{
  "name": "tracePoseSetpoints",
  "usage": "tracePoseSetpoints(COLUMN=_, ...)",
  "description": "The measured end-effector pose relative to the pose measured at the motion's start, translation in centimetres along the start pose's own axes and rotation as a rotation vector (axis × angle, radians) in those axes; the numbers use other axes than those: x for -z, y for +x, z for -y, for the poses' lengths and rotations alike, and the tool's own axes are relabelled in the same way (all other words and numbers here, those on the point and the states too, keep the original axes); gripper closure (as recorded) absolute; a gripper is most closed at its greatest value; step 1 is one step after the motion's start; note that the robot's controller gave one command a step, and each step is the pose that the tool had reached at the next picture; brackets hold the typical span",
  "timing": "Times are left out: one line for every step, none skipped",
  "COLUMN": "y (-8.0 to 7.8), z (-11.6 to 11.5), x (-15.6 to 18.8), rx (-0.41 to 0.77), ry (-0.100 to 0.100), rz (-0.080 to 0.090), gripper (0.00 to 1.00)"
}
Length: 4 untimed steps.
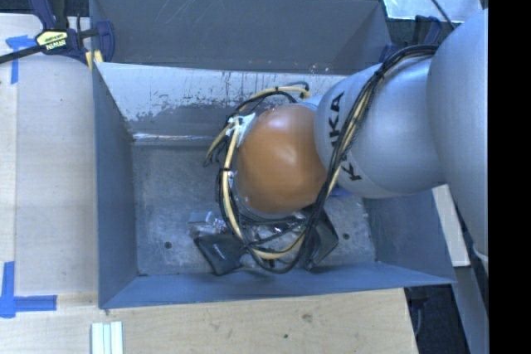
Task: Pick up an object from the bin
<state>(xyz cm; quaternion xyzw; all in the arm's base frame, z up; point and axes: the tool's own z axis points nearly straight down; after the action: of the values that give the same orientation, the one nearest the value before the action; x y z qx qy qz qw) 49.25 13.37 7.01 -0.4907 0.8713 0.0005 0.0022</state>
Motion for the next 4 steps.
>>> tracePoseSetpoints(y=0.3, z=-0.8, x=0.0, rx=0.476, ry=0.000, rz=0.001, gripper=0.00)
tracePoseSetpoints(y=0.3, z=-0.7, x=0.0, rx=0.473, ry=-0.001, rz=0.000, gripper=1.00)
tracePoseSetpoints(y=-0.1, z=0.8, x=12.5, rx=0.448, ry=0.007, rz=0.003, gripper=1.00)
tracePoseSetpoints(y=1.3, z=3.6, x=20.5, rx=0.894, ry=0.004, rz=-0.001, gripper=1.00)
